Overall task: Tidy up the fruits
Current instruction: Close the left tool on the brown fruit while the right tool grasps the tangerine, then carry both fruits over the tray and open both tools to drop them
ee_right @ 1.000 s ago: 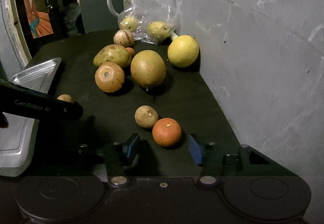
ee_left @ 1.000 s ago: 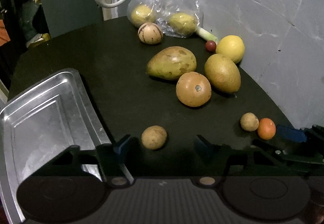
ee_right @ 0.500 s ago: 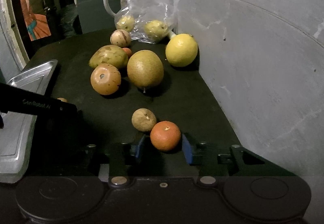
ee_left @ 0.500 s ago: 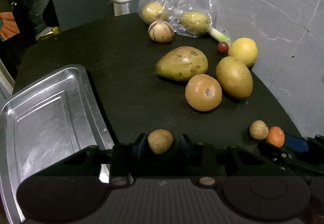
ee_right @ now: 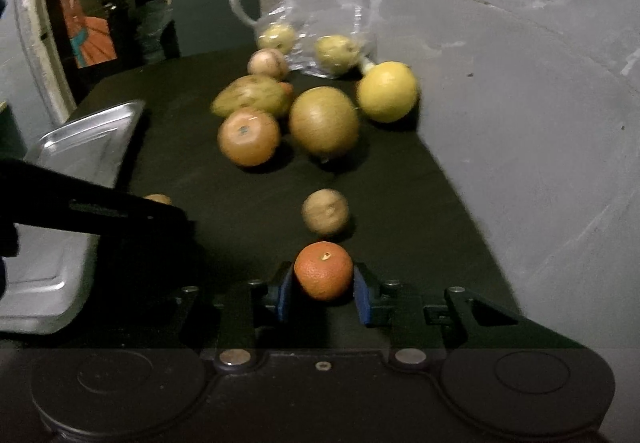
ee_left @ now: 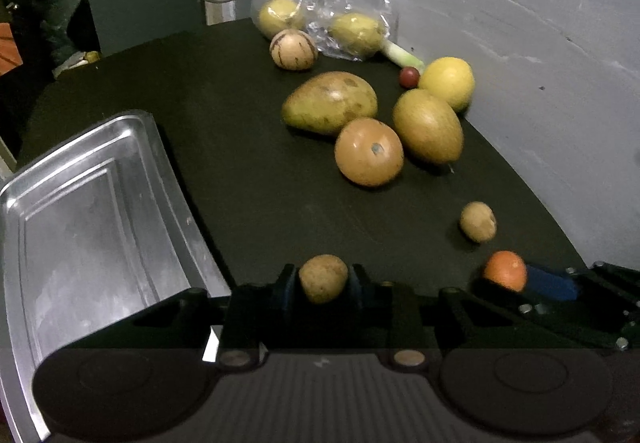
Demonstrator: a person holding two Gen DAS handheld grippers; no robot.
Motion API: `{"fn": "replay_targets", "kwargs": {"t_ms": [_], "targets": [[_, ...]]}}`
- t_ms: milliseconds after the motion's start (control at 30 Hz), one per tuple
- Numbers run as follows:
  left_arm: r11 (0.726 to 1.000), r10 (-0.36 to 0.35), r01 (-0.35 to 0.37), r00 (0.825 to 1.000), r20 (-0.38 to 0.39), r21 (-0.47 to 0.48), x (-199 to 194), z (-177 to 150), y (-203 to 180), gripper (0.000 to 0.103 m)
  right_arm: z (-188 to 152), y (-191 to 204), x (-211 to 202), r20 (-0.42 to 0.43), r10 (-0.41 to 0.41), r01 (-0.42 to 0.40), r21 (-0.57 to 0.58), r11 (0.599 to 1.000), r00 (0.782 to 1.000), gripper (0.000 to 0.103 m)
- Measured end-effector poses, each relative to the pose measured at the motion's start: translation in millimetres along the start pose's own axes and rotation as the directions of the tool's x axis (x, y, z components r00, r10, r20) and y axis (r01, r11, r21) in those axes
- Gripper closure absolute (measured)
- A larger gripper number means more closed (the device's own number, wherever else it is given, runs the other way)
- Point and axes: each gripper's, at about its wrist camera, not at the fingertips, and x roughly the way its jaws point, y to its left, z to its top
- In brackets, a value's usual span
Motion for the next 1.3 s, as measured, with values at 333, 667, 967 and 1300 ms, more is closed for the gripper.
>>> {"fn": "replay_targets", "kwargs": {"t_ms": [333,667,967,1300], "targets": [[0.994,-0.045,0.049,0.998,0.038,-0.102,-32,-9,40,0.073,-2,57,-25,0.001,0.087,-0.087,-0.059,0.994,0.996,0.07],[0.973,-0.037,0.069,0.988,0.15,-0.22,-73,-4,115,0.073,33,118,-36,0.03,0.162,-0.158,-0.113,0.981,0.986,0.07],[0.945,0.062,0.0,0.982,0.178,-0.326,-82,-7,200,0.073,84,171,-3,-0.004,0.245,-0.243,-0.147,0.959,0.97,0.07],[0.93,0.08,-0.016,0.984,0.159,-0.367,-61,3,254,0.073,135,223,43,0.009,0.24,-0.235,-0.177,0.956,0.971,0.07]]}}
